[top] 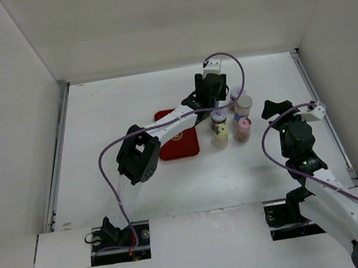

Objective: Organize the condiment bottles

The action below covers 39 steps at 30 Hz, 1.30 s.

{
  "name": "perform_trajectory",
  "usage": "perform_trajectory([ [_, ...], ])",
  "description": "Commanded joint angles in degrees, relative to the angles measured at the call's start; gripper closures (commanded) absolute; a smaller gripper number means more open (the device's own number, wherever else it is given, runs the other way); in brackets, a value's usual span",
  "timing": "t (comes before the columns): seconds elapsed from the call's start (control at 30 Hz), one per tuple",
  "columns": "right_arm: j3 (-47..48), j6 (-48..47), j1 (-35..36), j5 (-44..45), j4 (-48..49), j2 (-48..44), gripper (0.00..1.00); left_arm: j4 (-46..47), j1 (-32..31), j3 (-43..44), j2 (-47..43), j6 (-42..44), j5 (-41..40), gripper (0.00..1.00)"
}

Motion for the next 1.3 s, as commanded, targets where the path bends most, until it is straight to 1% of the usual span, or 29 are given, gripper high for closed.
perform_trajectory([
  [0.0,0.34,0.63,-0.44,-1.04,3.49,-0.57,0.2,0.77,0.16,2.76,-1.6,0.71,-0.13,0.53],
  [0.07,0.34,0.63,-0.35,-1.13,3.67,-0.57,0.2,1.83,0.25,2.76,-3.18,0.8,-0.57,0.56],
  [0.13,0.34,0.71,-0.44,-1.22,3.67,-0.4,0.2,3.32,0.42,2.59,-5.98,1.41,-1.35,0.58],
  [0.33,0.78,0.36,-0.26,-1.22,3.67,0.39,0.2,6.23,2.35,-1.88,-15.12,4.4,-3.73,0.58],
  [0.4,0.87,0.36,-0.18,-1.22,3.84,0.57,0.2,6.84,3.67,-6.53,-18.99,4.31,-4.96,0.58],
  [0.53,0.95,0.27,-0.09,-1.48,3.84,0.4,0.19,10.35,6.22,-18.65,-25.93,3.09,-7.5,0.58],
  [0.7,1.31,0.19,0.09,-2.1,3.93,1.01,0.19,12.9,9.12,-30.7,-31.74,0.98,-9.88,0.58],
  [0.77,1.31,0.27,0.09,-2.19,3.93,0.92,0.19,13.78,10.79,-33.61,-32.97,-0.25,-9.8,0.58],
  [0.9,1.39,0.19,0.17,-2.27,3.76,0.66,0.19,14.14,12.81,-36.17,-33.77,-1.75,-9.1,0.58],
  [1.27,1.57,-0.08,0.44,-2.63,3.76,1.45,0.19,16.07,13.7,-39.25,-31.75,-2.71,-7.52,0.55],
])
